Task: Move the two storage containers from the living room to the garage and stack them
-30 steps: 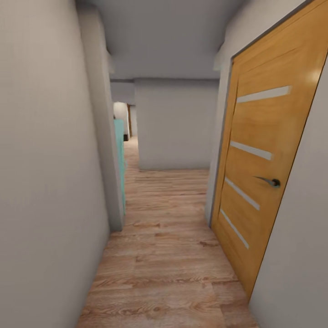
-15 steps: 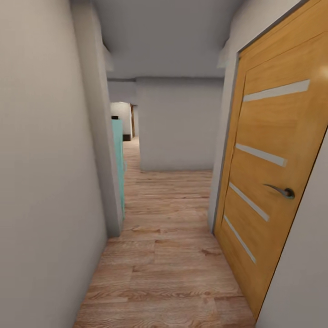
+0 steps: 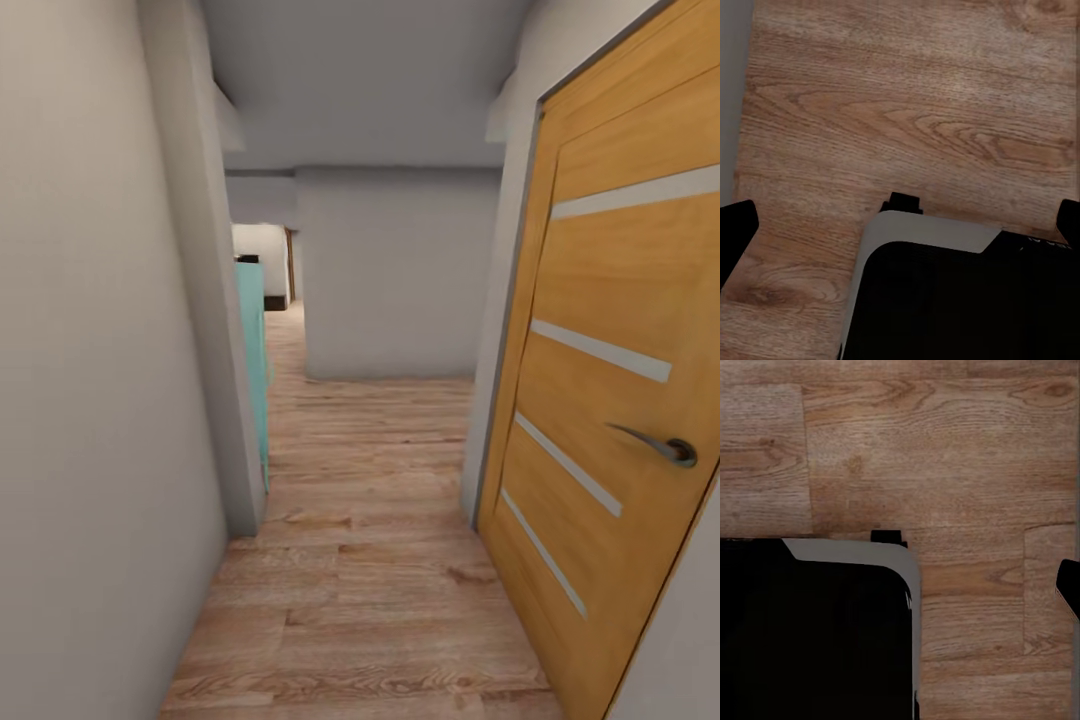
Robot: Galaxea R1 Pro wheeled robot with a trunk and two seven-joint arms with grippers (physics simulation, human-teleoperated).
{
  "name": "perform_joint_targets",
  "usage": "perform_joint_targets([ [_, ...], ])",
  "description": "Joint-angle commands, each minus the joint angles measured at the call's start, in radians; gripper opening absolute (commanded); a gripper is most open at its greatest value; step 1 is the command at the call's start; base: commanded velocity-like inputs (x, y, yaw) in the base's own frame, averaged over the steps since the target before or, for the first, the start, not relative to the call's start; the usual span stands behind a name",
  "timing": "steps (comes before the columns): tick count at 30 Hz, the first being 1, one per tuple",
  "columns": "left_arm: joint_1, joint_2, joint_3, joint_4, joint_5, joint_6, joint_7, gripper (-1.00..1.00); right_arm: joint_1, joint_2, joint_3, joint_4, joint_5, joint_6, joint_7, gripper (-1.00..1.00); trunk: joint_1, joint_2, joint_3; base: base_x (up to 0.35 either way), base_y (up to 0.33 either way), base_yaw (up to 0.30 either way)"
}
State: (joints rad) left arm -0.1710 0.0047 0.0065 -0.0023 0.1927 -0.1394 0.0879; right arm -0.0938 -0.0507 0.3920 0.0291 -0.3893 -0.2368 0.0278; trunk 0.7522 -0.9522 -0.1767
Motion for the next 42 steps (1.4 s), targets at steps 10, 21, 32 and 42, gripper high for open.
perform_joint_targets([
  [10, -0.001, 0.0, 0.0, 0.001, 0.005, -0.003, 0.001, 1.0, -0.001, 0.002, 0.008, 0.003, -0.011, -0.006, 0.003, 1.0, 0.001, -0.001, -0.001, 0.323, 0.0, 0.0],
  [21, -0.001, 0.0, 0.0, 0.001, 0.005, -0.003, 0.0, 1.0, -0.001, 0.004, 0.008, 0.003, -0.008, -0.007, 0.003, 1.0, 0.001, -0.001, -0.001, 0.323, 0.0, 0.0],
  [32, -0.001, -0.001, -0.001, 0.001, 0.005, -0.003, 0.0, 1.0, -0.001, 0.0, 0.01, 0.003, -0.008, -0.007, 0.003, 1.0, 0.001, -0.001, -0.001, 0.323, 0.0, 0.0],
  [42, -0.001, -0.002, -0.001, 0.001, 0.005, -0.003, 0.0, 1.0, -0.001, -0.001, 0.012, 0.003, -0.008, -0.006, 0.003, 1.0, 0.001, -0.001, -0.001, 0.323, 0.0, 0.0],
])
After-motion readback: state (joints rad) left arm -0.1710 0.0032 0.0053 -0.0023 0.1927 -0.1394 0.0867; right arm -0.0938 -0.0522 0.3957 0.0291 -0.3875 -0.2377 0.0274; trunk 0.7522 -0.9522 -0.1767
